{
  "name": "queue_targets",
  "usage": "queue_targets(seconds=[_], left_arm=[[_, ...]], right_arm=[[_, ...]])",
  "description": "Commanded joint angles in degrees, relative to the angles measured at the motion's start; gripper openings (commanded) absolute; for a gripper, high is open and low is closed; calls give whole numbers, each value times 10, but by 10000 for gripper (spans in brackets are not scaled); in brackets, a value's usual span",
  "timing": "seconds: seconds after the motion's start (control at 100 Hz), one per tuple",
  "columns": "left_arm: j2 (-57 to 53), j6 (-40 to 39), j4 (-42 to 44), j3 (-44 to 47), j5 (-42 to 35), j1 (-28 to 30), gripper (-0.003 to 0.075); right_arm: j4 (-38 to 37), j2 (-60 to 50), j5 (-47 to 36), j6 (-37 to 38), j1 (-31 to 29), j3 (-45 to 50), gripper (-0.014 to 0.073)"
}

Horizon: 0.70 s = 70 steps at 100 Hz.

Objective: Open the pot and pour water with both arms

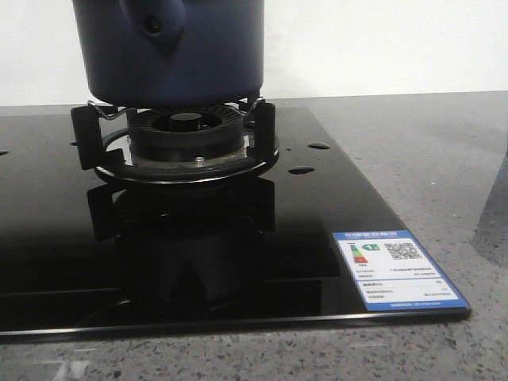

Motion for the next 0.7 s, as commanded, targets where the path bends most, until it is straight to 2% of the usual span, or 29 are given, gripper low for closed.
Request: queue_targets(seconds=[0.0, 0.13, 0.32, 0.48, 0.69], left_arm=[[-34, 1, 0, -21, -42, 19, 396], [-53, 1, 0, -21, -31, 46, 396], [-74, 1, 0, -21, -22, 69, 396], [-78, 1, 0, -21, -16, 71, 396], [-78, 1, 0, -21, -14, 71, 396]], right_arm=[[-11, 17, -100, -7, 1, 14, 463], [-11, 60, -184, -7, 1, 46, 464], [-11, 185, -313, -7, 1, 51, 486], [-10, 302, -422, -7, 0, 51, 559], [19, 413, -552, -7, 0, 51, 559]])
